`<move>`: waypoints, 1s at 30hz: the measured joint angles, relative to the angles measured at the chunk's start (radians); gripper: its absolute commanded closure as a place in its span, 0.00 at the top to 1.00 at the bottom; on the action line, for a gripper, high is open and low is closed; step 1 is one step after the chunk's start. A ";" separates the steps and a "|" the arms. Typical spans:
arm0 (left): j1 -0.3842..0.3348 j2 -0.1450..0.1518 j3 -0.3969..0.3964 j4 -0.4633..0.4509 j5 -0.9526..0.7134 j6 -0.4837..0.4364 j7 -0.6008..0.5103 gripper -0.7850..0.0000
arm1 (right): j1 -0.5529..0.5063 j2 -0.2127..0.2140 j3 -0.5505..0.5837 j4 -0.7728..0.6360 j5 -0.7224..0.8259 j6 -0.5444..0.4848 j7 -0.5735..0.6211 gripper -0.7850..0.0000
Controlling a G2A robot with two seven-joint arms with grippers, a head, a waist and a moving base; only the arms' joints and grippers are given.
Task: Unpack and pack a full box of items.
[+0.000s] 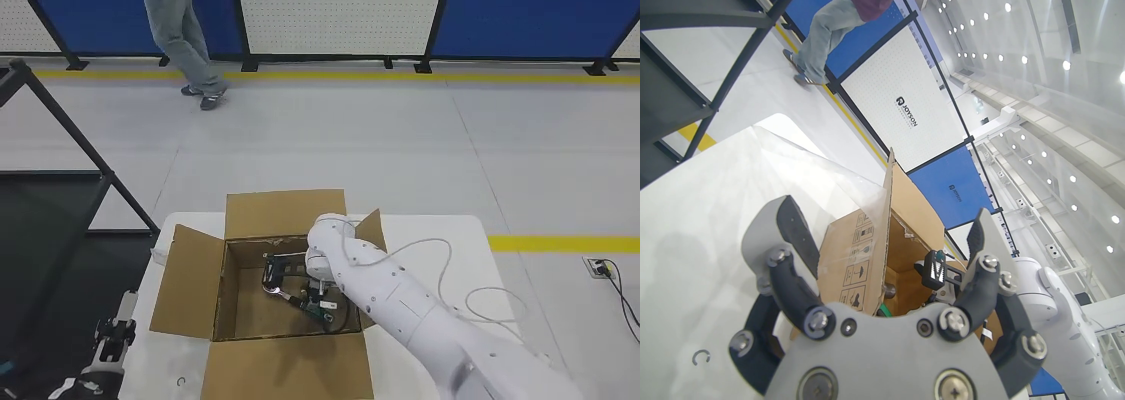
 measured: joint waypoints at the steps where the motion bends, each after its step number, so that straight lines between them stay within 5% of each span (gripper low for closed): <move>1: 0.001 -0.001 0.001 0.002 -0.002 0.002 0.004 1.00 | 0.000 0.000 0.000 0.000 0.000 0.000 0.000 1.00; 6: -0.006 -0.003 0.019 0.006 -0.002 0.004 0.005 1.00 | -0.014 0.000 -0.007 -0.005 -0.020 0.008 -0.021 1.00; 17: -0.027 -0.004 0.046 -0.009 0.027 0.009 -0.007 1.00 | -0.031 -0.028 -0.067 0.059 -0.233 -0.067 -0.260 1.00; 23: -0.016 -0.006 0.055 -0.004 0.031 0.007 0.004 1.00 | -0.031 -0.056 -0.081 0.129 -0.289 -0.079 -0.333 0.73; 30: -0.011 -0.008 0.052 0.002 0.034 0.007 0.009 1.00 | -0.032 -0.093 -0.088 0.202 -0.324 -0.093 -0.378 0.52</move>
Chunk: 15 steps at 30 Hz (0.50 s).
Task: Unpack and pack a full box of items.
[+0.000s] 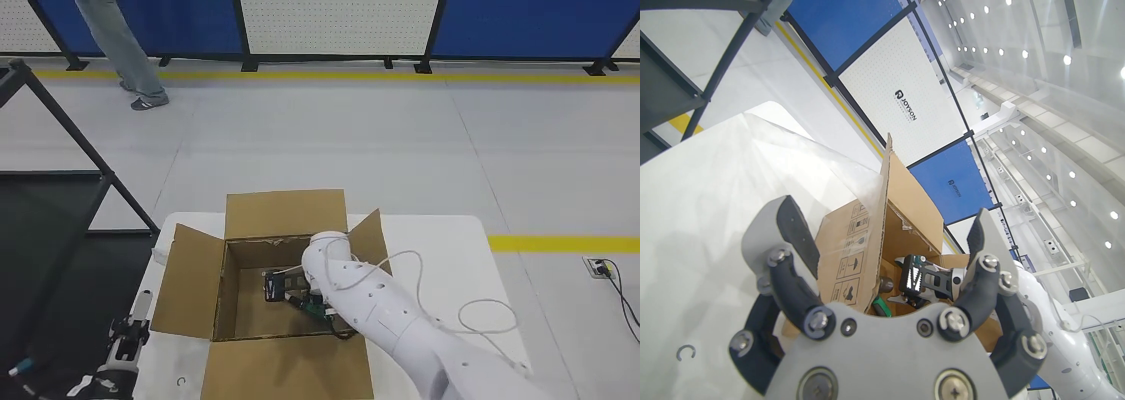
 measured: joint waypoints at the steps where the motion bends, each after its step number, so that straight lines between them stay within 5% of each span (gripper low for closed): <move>1: 0.000 0.000 0.000 -0.001 0.000 0.000 0.001 1.00 | -0.001 -0.006 -0.001 0.012 -0.005 0.000 -0.007 0.50; 15: 0.004 -0.003 0.001 0.007 0.007 0.001 -0.002 1.00 | -0.014 -0.063 -0.005 0.125 -0.051 0.006 -0.080 0.47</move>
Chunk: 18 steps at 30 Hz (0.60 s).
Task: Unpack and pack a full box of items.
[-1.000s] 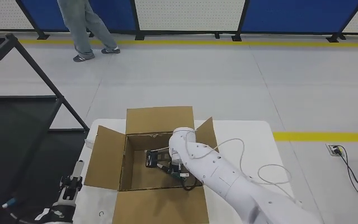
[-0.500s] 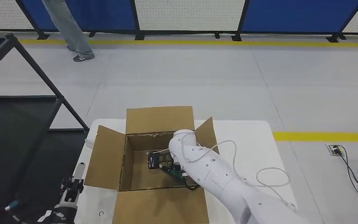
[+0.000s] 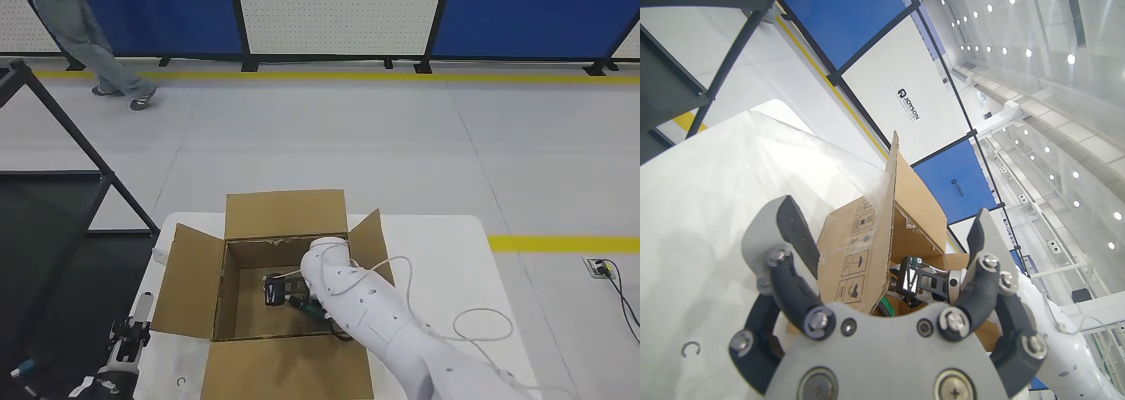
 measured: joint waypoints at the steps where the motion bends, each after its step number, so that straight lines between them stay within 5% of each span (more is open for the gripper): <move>1: 0.000 0.000 0.000 -0.001 0.001 -0.001 0.000 1.00 | -0.002 -0.004 -0.001 0.005 -0.005 0.002 -0.004 0.47; 18: 0.004 -0.002 -0.017 0.002 0.001 -0.001 -0.007 1.00 | -0.010 -0.042 0.012 0.070 -0.013 -0.021 -0.019 0.46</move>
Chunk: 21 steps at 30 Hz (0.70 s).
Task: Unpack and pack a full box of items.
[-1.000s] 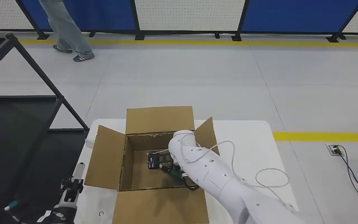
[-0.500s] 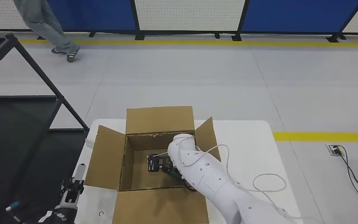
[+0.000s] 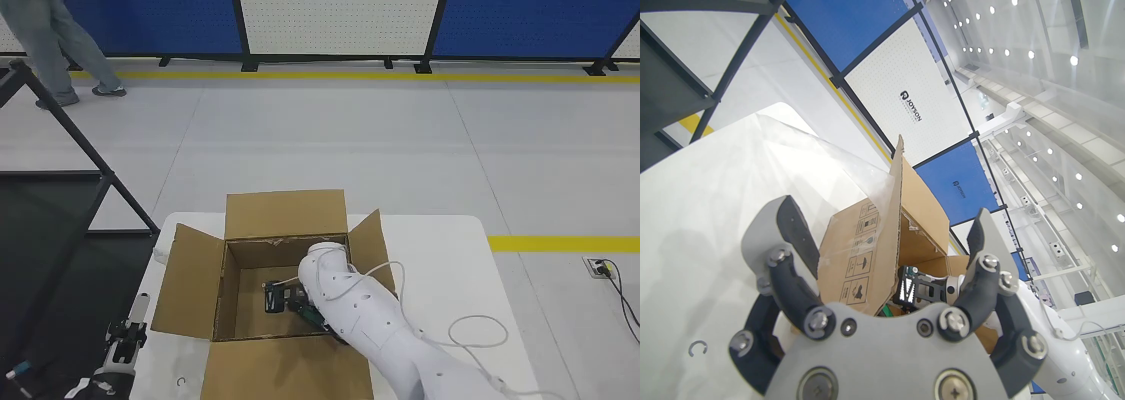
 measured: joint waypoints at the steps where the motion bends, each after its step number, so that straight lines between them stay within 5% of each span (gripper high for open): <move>1: -0.001 0.000 -0.001 0.001 0.000 0.000 -0.001 1.00 | 0.000 -0.002 0.003 0.002 0.003 0.010 -0.001 0.46; 11: -0.007 0.000 -0.015 0.001 -0.006 -0.003 -0.011 1.00 | -0.015 -0.011 0.020 0.022 0.020 0.026 0.022 0.43; 15: -0.008 -0.001 -0.018 0.003 -0.006 -0.004 -0.014 1.00 | -0.019 -0.012 0.027 0.028 0.027 0.036 0.026 0.00; 21: -0.013 -0.001 -0.016 0.007 -0.006 -0.008 -0.018 1.00 | -0.015 -0.009 0.037 0.032 0.034 0.058 0.018 0.00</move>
